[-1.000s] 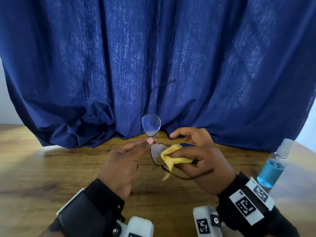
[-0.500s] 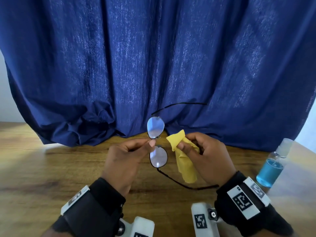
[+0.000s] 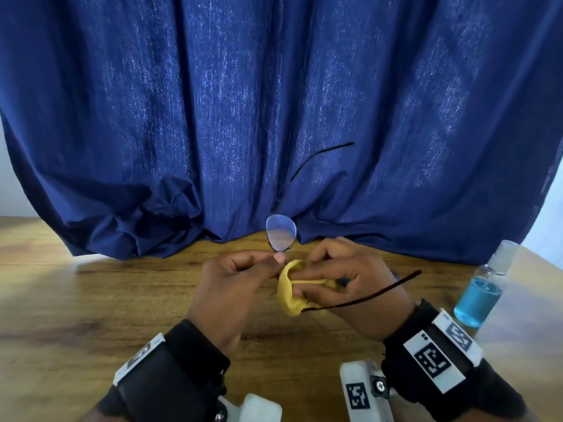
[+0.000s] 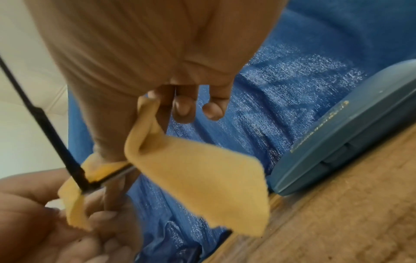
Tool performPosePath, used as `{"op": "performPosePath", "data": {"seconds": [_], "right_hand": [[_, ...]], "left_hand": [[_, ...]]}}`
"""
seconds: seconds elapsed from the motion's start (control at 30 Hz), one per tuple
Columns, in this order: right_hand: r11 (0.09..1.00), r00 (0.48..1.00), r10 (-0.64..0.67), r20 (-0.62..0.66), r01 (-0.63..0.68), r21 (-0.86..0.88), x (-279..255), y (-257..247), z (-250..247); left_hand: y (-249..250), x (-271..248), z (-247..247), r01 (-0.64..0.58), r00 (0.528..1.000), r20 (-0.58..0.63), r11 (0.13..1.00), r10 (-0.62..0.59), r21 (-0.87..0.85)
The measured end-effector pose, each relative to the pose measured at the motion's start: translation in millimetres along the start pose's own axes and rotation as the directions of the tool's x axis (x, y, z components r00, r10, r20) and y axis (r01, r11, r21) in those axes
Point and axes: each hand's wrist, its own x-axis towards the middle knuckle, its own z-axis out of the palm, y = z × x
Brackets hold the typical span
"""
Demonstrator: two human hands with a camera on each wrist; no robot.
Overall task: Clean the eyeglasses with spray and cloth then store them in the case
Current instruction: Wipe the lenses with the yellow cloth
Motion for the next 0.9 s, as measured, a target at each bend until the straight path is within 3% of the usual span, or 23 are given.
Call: {"op": "performPosePath", "data": {"seconds": [0.1, 0.3, 0.47, 0.63, 0.8, 0.9], "right_hand": [[1.0, 0.997, 0.021, 0.071, -0.021, 0.002, -0.7, 2.0, -4.4], [0.999, 0.997, 0.037, -0.064, -0.038, -0.003, 1.7, 2.9, -5.5], [0.998, 0.994, 0.038, 0.103, -0.033, -0.051, 0.0, 6.2, -11.3], [0.995, 0.998, 0.042, -0.047, -0.046, -0.088, 1.2, 4.5, -6.4], [0.997, 0.996, 0.052, 0.078, -0.048, -0.06, 0.0, 2.7, -9.4], [0.993, 0.998, 0.055, 0.023, -0.053, -0.105, 0.6, 8.8, -12.9]], "left_hand": [[3.1, 4.1, -4.5, 0.014, 1.0, -0.021, 1.0, -0.014, -0.021], [-2.9, 0.1, 0.2, 0.008, 1.0, 0.02, 0.999, -0.007, -0.031], [-0.8, 2.7, -2.3, 0.013, 0.999, -0.03, 0.999, -0.014, -0.047], [-3.9, 0.2, 0.4, 0.028, 1.0, 0.007, 0.998, -0.028, -0.048], [0.0, -0.3, -0.6, 0.04, 0.999, -0.027, 0.997, -0.041, -0.06], [0.4, 4.3, -3.5, 0.034, 0.998, -0.047, 0.997, -0.037, -0.067]]}}
